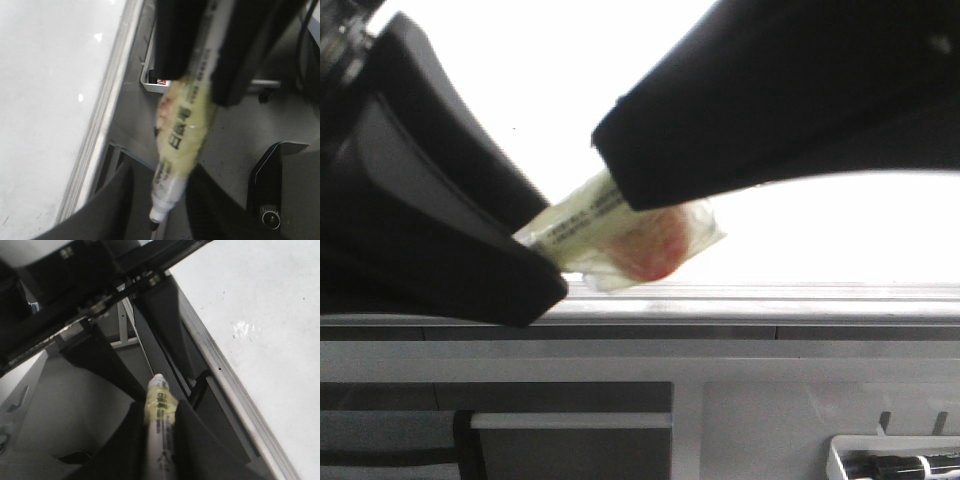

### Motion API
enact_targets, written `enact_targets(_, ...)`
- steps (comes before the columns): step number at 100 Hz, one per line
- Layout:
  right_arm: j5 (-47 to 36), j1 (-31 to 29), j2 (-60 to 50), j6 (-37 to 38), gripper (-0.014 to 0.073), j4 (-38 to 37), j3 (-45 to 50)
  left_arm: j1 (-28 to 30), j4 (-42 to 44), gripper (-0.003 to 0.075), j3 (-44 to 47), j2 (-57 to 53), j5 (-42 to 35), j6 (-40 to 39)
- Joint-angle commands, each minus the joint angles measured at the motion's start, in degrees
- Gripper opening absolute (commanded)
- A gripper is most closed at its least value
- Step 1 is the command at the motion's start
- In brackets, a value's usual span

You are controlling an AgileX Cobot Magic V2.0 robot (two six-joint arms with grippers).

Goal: Write number 5 on whiteboard

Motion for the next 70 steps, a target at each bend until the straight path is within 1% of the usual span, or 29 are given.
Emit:
enact_targets(1,2.29,0.11,-0.07,-0.59,-0.0066,-3.08,-3.69,1.52,-0.31,0.0456,-2.1,-2.38,-4.94,-3.1)
enact_targets(4,3.42,-0.01,-0.07,-0.59,-0.0059,-4.15,-4.75,2.02,-0.31,0.0496,-2.1,-3.29,-4.94,-3.1)
enact_targets(9,4.76,-0.55,-0.07,-0.59,-0.0058,-4.95,-6.12,2.46,-0.31,0.0514,-2.1,-4.98,-5.15,-3.21)
enact_targets(15,6.72,-1.79,-0.07,-0.59,-0.0058,-5.38,-8.25,3.17,-0.31,0.0511,-2.1,-7.34,-5.59,-4.01)
enact_targets(23,7.16,-4.54,-0.07,-0.59,-0.0058,-5.5,-10.24,4.79,-0.31,0.051,-2.1,-11.68,-6.1,-6.48)
enact_targets(30,6.9,-7.23,-0.07,-0.59,-0.0058,-5.63,-11.76,6.47,-0.31,0.0479,-2.0,-15.71,-6.6,-10.54)
enact_targets(42,4.36,-11.61,-0.07,-0.59,-0.0058,-5.63,-13.11,9.77,-0.31,0.0365,-0.17,-22.58,-6.6,-15.09)
enact_targets(48,3.09,-13.47,-0.07,-0.59,-0.0058,-5.76,-13.44,11.58,-0.31,0.0285,1.51,-25.88,-6.27,-16.61)
enact_targets(49,2.91,-13.91,-0.07,-0.59,-0.0058,-5.76,-13.44,11.77,-0.31,0.0285,1.73,-26.2,-6.33,-16.61)
enact_targets(50,2.57,-14.12,-0.07,-0.59,-0.0058,-5.76,-13.44,12.14,-0.31,0.026,2.15,-26.85,-6.33,-16.71)
enact_targets(51,2.4,-14.54,0.03,-0.59,-0.0058,-5.76,-13.44,12.31,-0.44,0.026,2.15,-27.17,-6.18,-16.71)
enact_targets(70,0.45,-19.34,0.03,-0.59,-0.0058,-6.49,-13.44,15.51,-3.44,-0.0009,8.0,-33.96,-5.18,-17.05)
